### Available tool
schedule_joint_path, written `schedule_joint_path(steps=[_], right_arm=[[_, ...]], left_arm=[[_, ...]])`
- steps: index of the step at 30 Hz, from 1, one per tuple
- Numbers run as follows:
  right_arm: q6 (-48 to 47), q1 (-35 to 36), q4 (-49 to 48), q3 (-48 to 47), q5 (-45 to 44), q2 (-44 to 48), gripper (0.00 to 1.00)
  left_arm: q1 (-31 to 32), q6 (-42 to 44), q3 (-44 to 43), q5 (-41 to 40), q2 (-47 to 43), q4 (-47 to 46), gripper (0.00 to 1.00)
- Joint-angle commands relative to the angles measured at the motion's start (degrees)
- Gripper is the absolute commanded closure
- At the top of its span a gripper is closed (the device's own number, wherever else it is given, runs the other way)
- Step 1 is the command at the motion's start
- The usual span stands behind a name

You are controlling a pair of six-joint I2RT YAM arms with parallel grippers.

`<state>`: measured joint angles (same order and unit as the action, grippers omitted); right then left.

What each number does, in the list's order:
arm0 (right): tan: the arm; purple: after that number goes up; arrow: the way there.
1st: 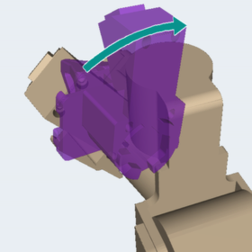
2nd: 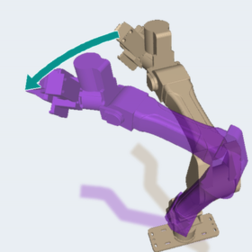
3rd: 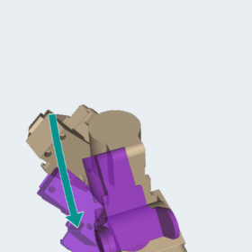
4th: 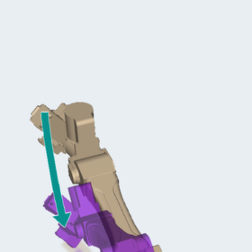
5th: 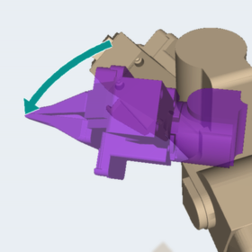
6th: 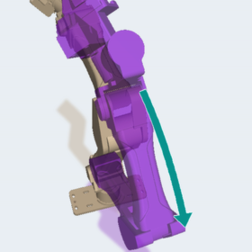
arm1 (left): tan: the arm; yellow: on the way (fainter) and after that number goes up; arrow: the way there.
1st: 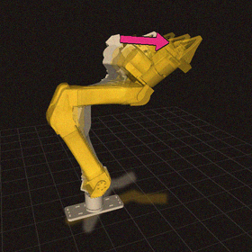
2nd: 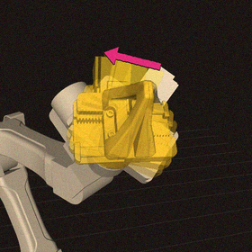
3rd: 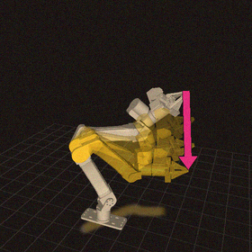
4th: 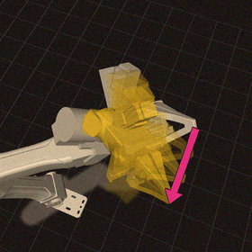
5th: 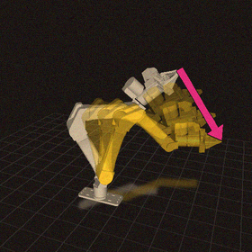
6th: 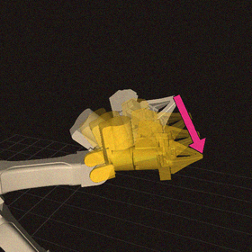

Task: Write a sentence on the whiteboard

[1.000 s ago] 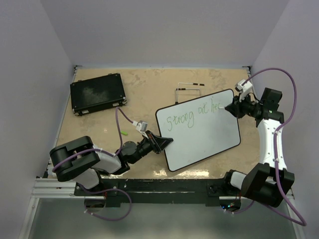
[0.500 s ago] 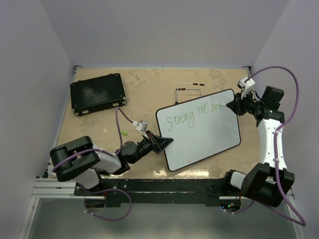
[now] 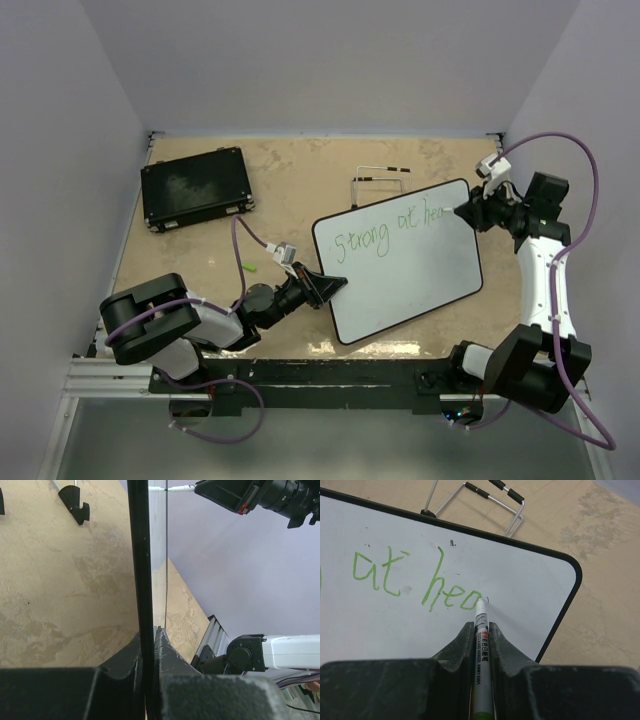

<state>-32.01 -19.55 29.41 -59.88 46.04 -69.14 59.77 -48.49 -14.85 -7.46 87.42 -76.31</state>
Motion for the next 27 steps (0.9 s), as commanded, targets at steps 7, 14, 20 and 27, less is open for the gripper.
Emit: schedule_joint_path(steps=[7, 14, 20, 27], right_arm=[[-4.55, 0.13, 4.43, 1.61, -1.56, 2.26, 1.0], [-4.47, 0.13, 4.52, 1.34, -4.73, 2.52, 1.0], [-4.47, 0.04, 5.22, -0.5, -1.75, 4.28, 1.0], [-3.23, 0.04, 6.01, -3.14, 0.37, 8.24, 1.0]], left_arm=[[0.26, 8.59, 0.7, 2.01, 1.35, -3.58, 1.0], [0.26, 8.59, 0.88, 2.01, 1.35, -3.75, 1.0], [0.26, 8.59, 0.88, 2.01, 1.53, -3.75, 1.0], [0.26, 8.59, 1.05, 2.01, 1.53, -3.67, 1.0]])
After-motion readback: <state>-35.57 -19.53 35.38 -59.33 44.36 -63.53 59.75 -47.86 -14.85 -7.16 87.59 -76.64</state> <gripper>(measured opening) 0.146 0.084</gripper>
